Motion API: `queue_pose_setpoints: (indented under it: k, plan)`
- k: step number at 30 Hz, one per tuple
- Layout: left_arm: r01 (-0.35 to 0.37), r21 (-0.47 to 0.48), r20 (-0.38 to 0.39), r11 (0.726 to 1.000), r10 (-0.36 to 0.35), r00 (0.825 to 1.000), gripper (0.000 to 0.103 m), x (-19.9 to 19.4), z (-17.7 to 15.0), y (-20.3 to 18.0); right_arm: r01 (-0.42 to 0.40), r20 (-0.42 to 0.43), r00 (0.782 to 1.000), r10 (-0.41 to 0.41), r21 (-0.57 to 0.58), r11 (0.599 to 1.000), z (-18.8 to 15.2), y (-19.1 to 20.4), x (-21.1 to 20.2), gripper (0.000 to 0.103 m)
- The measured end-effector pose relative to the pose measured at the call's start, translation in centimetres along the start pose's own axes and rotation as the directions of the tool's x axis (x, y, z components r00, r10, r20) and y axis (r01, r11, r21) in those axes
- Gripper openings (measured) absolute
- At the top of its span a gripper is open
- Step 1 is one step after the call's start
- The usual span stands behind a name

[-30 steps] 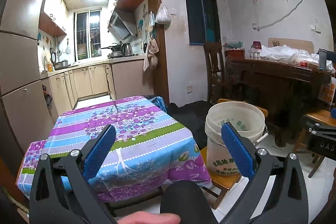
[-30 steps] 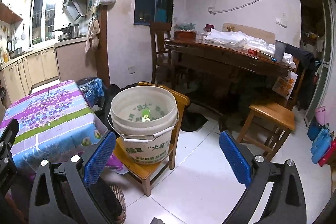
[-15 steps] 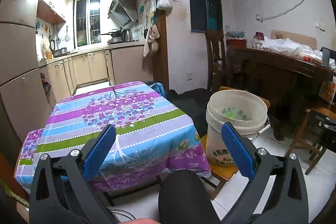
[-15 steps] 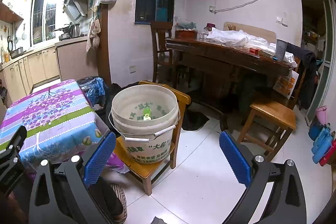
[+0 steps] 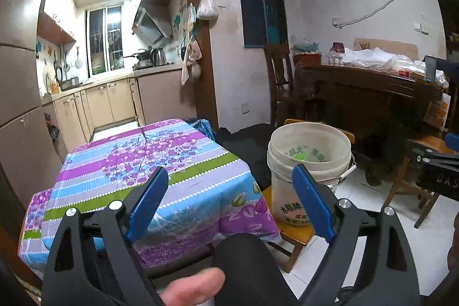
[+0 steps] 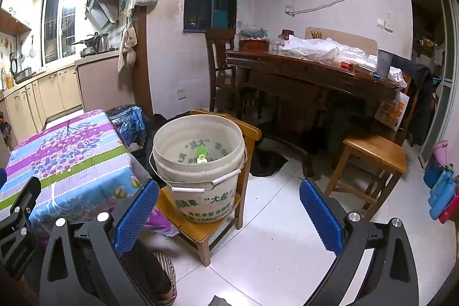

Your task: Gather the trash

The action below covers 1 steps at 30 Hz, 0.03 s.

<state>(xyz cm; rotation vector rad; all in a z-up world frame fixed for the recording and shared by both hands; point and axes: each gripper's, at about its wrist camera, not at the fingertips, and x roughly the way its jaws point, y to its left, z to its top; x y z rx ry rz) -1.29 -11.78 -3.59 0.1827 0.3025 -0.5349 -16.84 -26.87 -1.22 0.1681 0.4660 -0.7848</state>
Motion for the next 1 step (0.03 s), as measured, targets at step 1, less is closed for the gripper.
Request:
queue_pose_setpoints:
  k: [1]
  plan:
    - [-0.005, 0.001, 0.004, 1.0, 0.005, 1.0, 0.088, -0.06, -0.02, -0.05, 0.0, 0.0, 1.0, 0.0, 0.0, 1.0, 0.0, 0.0, 0.0, 0.098]
